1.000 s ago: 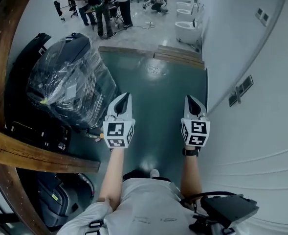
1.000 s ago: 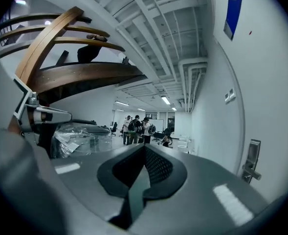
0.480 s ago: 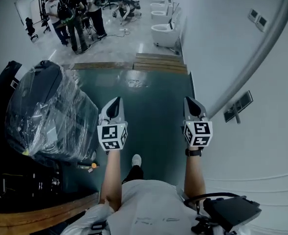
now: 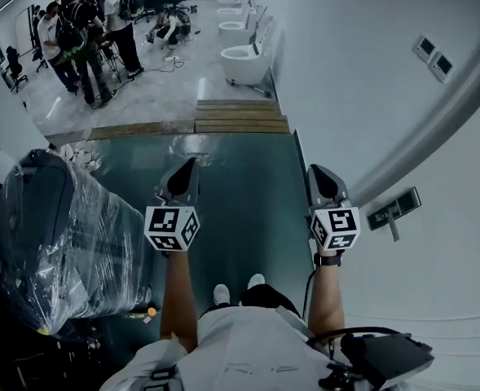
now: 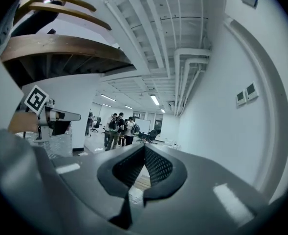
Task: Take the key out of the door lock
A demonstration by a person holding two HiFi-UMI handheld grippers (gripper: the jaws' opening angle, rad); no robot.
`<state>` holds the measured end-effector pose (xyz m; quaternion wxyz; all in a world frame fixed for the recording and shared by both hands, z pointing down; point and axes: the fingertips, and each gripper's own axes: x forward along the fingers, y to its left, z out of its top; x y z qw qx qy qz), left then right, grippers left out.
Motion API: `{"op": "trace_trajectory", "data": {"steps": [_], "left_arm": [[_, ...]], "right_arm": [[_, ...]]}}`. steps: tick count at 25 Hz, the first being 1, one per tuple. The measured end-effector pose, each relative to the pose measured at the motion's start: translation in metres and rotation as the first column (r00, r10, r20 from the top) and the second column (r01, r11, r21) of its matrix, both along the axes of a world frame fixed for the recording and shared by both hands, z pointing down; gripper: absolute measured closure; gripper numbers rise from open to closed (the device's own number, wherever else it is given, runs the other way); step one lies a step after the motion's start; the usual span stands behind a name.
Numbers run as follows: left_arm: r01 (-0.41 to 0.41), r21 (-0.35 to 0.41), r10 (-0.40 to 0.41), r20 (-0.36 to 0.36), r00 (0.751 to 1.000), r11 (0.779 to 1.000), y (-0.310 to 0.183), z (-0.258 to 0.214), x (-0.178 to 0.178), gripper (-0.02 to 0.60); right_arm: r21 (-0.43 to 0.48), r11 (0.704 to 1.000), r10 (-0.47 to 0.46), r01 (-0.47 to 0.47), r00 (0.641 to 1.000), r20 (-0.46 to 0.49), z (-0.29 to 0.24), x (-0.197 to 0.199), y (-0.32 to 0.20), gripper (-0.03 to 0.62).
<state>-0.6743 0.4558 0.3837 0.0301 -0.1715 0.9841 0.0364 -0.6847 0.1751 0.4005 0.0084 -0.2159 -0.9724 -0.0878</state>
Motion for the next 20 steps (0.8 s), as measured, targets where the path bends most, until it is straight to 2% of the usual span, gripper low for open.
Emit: {"op": "trace_trajectory", "data": {"steps": [3, 5, 8, 11, 13, 16, 18, 20], "left_arm": [[-0.023, -0.054, 0.022, -0.011, 1.000, 0.998, -0.028, 0.015, -0.037, 0.580], [-0.079, -0.083, 0.079, -0.011, 0.997, 0.993, -0.057, 0.023, -0.069, 0.580], [-0.188, -0.111, 0.188, -0.008, 0.982, 0.976, -0.114, 0.027, -0.122, 0.580], [-0.292, -0.118, 0.294, 0.000, 0.956, 0.949, -0.179, 0.019, -0.166, 0.580], [-0.361, -0.153, 0.366, 0.007, 0.931, 0.920, -0.223, 0.013, -0.187, 0.581], [-0.462, -0.203, 0.471, -0.006, 0.882, 0.863, -0.285, 0.016, -0.209, 0.581], [-0.543, -0.208, 0.549, -0.032, 0.835, 0.814, -0.326, 0.023, -0.222, 0.581], [-0.631, -0.192, 0.635, -0.049, 0.771, 0.751, -0.372, 0.028, -0.232, 0.581]], "right_arm": [[0.002, 0.999, 0.053, -0.053, 0.999, -0.007, 0.008, -0.023, -0.025, 0.589], [-0.024, 0.994, 0.102, -0.103, 0.995, -0.020, 0.016, -0.041, -0.050, 0.589], [-0.029, 0.985, 0.167, -0.169, 0.985, -0.041, 0.023, -0.082, -0.092, 0.589], [-0.031, 0.974, 0.224, -0.224, 0.975, -0.017, 0.011, -0.114, -0.136, 0.589], [-0.052, 0.963, 0.264, -0.263, 0.965, 0.004, 0.000, -0.123, -0.167, 0.589], [-0.060, 0.938, 0.342, -0.341, 0.940, 0.011, -0.002, -0.122, -0.209, 0.589], [-0.072, 0.907, 0.416, -0.415, 0.910, -0.003, 0.006, -0.115, -0.241, 0.589], [-0.080, 0.860, 0.504, -0.504, 0.863, -0.022, 0.015, -0.102, -0.274, 0.589]]}}
